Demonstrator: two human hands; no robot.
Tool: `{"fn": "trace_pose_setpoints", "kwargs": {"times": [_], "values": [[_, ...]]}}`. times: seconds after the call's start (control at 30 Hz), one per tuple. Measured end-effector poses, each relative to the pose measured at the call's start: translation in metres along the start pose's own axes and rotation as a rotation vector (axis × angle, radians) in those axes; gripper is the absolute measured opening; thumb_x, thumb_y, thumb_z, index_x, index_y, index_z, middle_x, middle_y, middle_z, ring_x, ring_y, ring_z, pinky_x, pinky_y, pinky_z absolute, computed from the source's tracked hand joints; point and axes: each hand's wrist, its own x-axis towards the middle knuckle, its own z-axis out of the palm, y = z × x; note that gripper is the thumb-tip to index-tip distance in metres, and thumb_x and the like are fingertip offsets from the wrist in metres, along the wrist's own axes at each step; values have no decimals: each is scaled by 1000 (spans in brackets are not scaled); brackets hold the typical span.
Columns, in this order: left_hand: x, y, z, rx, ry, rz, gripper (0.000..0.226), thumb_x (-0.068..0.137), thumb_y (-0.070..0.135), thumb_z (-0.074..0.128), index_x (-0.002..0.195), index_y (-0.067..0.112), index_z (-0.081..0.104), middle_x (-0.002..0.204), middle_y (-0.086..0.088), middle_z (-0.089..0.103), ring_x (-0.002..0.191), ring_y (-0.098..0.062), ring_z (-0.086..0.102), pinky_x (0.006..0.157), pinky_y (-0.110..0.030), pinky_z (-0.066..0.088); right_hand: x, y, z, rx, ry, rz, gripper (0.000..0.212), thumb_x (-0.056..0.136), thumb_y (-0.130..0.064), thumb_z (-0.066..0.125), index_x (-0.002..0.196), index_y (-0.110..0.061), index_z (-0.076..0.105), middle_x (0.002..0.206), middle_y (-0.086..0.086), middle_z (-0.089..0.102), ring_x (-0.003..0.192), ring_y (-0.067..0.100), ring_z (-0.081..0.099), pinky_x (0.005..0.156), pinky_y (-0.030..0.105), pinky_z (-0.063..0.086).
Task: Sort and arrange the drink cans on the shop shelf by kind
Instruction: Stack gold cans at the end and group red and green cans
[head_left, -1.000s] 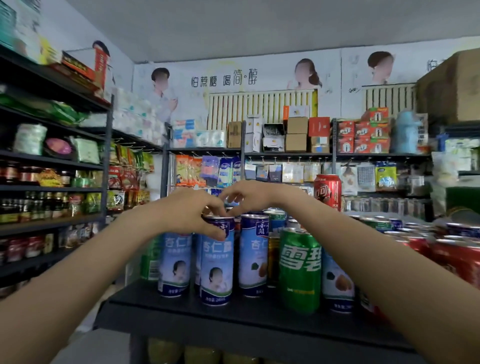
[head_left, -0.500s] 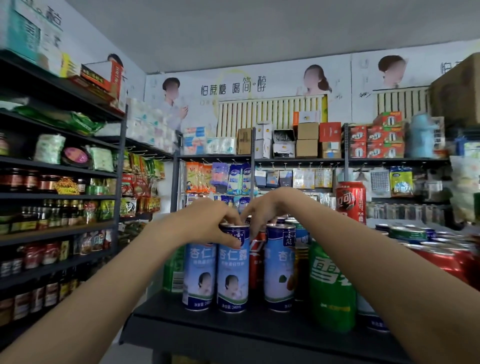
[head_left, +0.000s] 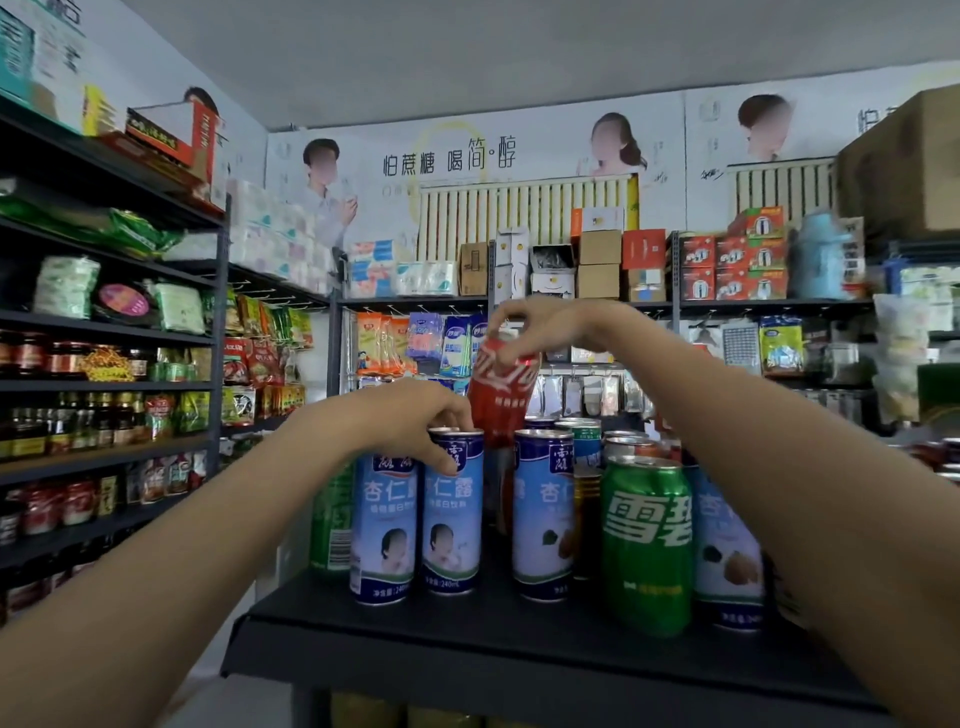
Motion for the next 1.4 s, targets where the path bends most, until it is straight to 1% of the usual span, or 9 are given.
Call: {"fn": "trace_pose_setpoints", "kwargs": {"times": [0.1,0.23,0.6,0.77,0.87,1.07,1.17,1.3,1.4], "values": [[16,2,3,29,-23,-10,37,80,24,71,112,23,52,131,-2,51,121,-19,47,101,-39,39,-17,-2,-13,96,173,-13,33,83,-16,63,111,-18,46,104,0,47,92,18,51,70,26,47],[35,5,8,16,-32,-2,38,80,19,71,112,18,51,135,-5,48,124,-22,45,100,-37,39,-33,3,-21,132,234,-38,30,82,-13,64,106,-19,46,94,-5,48,83,12,52,66,22,45],[58,11,10,120,-34,-52,46,78,18,72,119,13,49,133,-8,46,121,-24,45,97,-34,40,-58,-2,-26,145,275,-55,33,83,-14,63,112,-15,47,93,-6,49,82,11,55,67,20,48],[29,10,-4,-65,211,-21,38,86,16,64,121,19,52,141,-4,42,127,-21,42,106,-34,34,-72,-12,-34,150,362,-95,36,84,-19,61,118,-13,49,94,-6,50,84,12,54,66,21,46],[10,19,-6,-165,302,61,39,86,20,62,124,19,51,138,-3,46,124,-17,46,106,-35,36,-89,-17,-42,116,377,-97,28,85,-27,59,111,-18,53,96,-3,56,89,15,55,80,29,45],[18,54,36,-102,206,73,66,84,48,58,137,14,35,130,-7,52,118,-23,50,99,-33,39,-119,-14,-40,50,311,-44,21,85,-33,59,103,-23,57,104,2,58,96,19,55,86,34,43],[29,62,51,-62,265,46,63,83,51,58,132,14,44,112,-8,61,103,-25,56,97,-38,39,-125,-12,-37,40,305,-32,16,84,-30,60,98,-22,57,101,2,58,92,17,56,78,28,46],[23,60,37,-53,245,23,60,79,47,66,122,8,53,120,-7,58,110,-24,54,95,-37,42,-126,-10,-32,53,305,3,24,83,-27,62,104,-16,57,95,0,58,86,15,58,68,24,45],[12,53,20,112,174,-27,60,79,49,64,122,9,53,122,-6,56,113,-23,50,103,-37,31,-122,-11,-25,82,297,23,21,82,-30,64,99,-21,57,94,-1,59,85,14,58,67,25,44]]}}
